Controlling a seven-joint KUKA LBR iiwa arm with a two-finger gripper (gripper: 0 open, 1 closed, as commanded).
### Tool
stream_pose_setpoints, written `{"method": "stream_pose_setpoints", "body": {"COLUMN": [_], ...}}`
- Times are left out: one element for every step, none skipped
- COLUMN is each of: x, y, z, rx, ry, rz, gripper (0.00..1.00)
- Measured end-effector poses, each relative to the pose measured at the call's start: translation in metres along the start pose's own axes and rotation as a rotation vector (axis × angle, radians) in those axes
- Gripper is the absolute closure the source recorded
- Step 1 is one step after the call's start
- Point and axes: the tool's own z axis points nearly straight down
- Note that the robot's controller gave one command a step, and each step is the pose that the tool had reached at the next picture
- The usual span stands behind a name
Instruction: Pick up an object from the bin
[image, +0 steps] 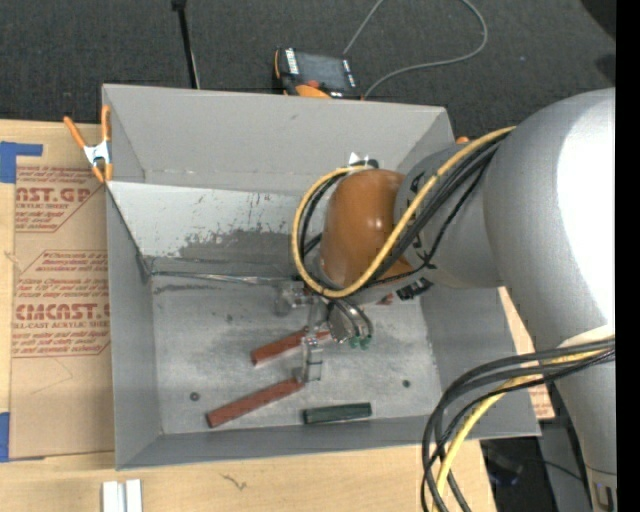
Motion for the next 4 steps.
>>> {"method": "stream_pose_setpoints", "body": {"x": [-0.001, -0.001, -0.002, -0.002], "y": [0.0, 0.0, 0.001, 0.001], "z": [-0.001, -0.023, -0.026, -0.027], "rx": [0.0, 0.0, 0.001, 0.001], "ry": [-0.002, -0.003, -0.001, -0.001], "rz": [-0.001, 0.0, 0.0, 0.0], "gripper": [1.0, 1.0, 1.0, 1.0]}}
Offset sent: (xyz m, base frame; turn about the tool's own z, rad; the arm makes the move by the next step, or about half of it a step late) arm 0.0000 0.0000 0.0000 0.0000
